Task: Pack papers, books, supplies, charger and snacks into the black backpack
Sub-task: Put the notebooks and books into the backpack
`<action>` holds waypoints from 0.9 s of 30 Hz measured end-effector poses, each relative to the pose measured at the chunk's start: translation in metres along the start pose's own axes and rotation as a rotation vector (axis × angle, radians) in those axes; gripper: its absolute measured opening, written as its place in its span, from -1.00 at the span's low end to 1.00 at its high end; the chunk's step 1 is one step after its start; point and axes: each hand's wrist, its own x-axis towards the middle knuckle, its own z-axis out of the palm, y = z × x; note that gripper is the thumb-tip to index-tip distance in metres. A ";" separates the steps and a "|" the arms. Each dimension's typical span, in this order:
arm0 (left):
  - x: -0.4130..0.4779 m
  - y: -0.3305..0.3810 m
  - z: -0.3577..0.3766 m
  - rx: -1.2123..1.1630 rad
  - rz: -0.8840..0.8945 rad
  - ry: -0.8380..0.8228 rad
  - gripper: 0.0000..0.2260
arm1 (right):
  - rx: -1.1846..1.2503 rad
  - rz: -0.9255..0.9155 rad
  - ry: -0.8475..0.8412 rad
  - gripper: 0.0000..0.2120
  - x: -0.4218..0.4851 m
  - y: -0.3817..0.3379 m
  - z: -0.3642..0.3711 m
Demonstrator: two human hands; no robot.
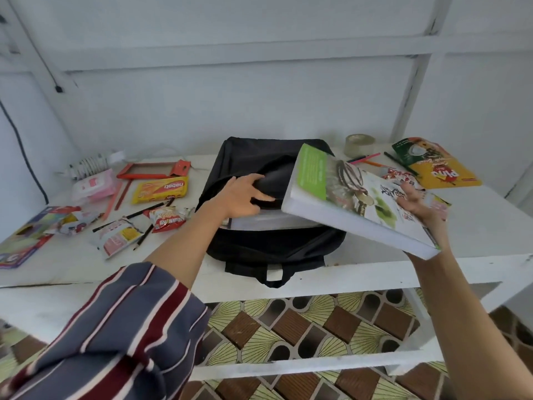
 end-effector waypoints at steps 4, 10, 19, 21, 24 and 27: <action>0.017 -0.001 -0.029 -0.108 -0.023 0.110 -0.64 | -0.198 -0.128 -0.248 -0.68 -0.003 0.007 -0.008; 0.038 0.008 -0.061 -0.275 -0.059 0.171 -0.60 | -0.069 0.067 -0.172 -0.67 0.005 0.033 0.009; 0.040 0.003 -0.074 -0.281 0.000 0.168 -0.62 | 0.061 -0.096 0.443 -0.73 0.010 0.073 0.067; 0.040 0.005 -0.075 -0.268 0.026 0.173 -0.62 | 0.065 -0.135 0.558 -0.72 0.015 0.081 0.080; 0.041 0.003 -0.076 -0.287 0.039 0.183 -0.63 | 0.048 -0.186 0.676 -0.74 0.024 0.096 0.103; 0.041 -0.001 -0.077 -0.296 0.044 0.186 -0.64 | -0.073 -0.204 0.727 -0.83 0.038 0.106 0.131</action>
